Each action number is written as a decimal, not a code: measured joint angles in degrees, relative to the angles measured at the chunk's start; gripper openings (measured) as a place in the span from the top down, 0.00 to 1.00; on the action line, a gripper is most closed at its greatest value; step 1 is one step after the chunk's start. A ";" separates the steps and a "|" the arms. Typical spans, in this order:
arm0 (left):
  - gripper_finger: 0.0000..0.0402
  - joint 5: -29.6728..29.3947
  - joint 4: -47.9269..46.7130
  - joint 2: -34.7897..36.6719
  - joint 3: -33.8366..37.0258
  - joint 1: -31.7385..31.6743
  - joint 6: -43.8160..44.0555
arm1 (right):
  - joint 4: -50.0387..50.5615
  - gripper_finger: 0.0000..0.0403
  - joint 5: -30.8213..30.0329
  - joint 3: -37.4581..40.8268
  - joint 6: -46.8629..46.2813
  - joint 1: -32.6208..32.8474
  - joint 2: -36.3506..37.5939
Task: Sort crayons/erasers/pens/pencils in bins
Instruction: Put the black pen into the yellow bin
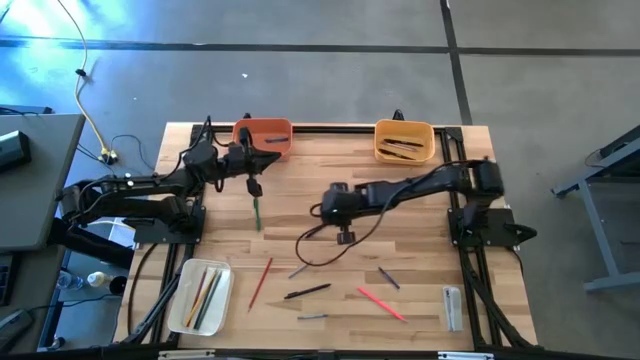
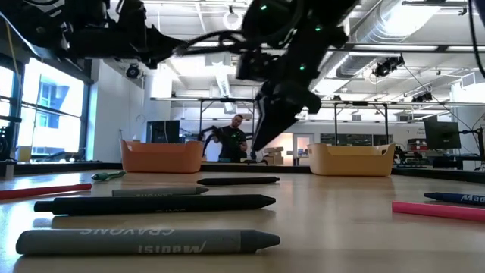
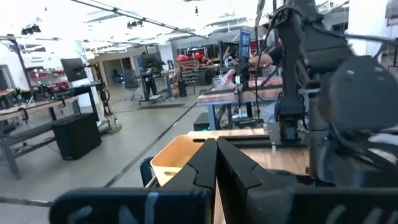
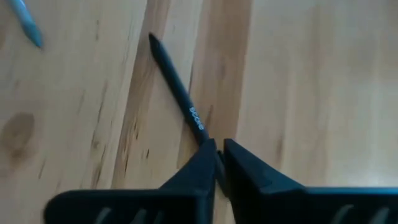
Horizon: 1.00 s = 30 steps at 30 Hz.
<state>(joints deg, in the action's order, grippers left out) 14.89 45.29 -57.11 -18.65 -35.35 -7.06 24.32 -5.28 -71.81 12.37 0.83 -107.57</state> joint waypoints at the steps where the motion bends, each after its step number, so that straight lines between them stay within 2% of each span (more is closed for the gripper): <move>1: 1.00 -0.03 -0.40 -0.04 0.00 0.00 -0.04 | 1.77 0.92 0.02 -1.80 0.15 0.05 -1.55; 8: 1.00 -0.04 -0.50 -0.06 0.00 0.00 -0.17 | 10.67 0.69 0.05 -10.96 0.63 -0.08 -9.43; 11: 1.00 -0.06 -0.54 -0.06 0.00 -0.01 -0.17 | 11.49 0.64 0.27 -12.22 1.59 -0.44 -11.03; 14: 1.00 -0.03 -0.67 -0.06 0.00 0.00 -0.17 | 11.61 0.64 2.14 -11.99 2.11 -1.01 -11.92; 19: 1.00 -0.06 -0.72 -0.06 0.00 0.00 -0.15 | 10.99 0.71 3.87 -10.67 1.54 -2.31 -11.98; 27: 1.00 -0.05 -0.96 -0.08 0.00 0.17 -0.10 | 12.02 0.96 5.08 -10.62 1.59 -5.19 -11.93; 30: 1.00 -0.04 -0.96 -0.08 0.00 0.17 -0.09 | 13.79 0.97 4.19 -10.75 1.55 -5.88 -11.67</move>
<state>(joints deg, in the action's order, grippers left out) 14.84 44.34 -57.19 -18.65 -35.18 -7.15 38.12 -1.09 -82.56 13.92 -5.04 -119.24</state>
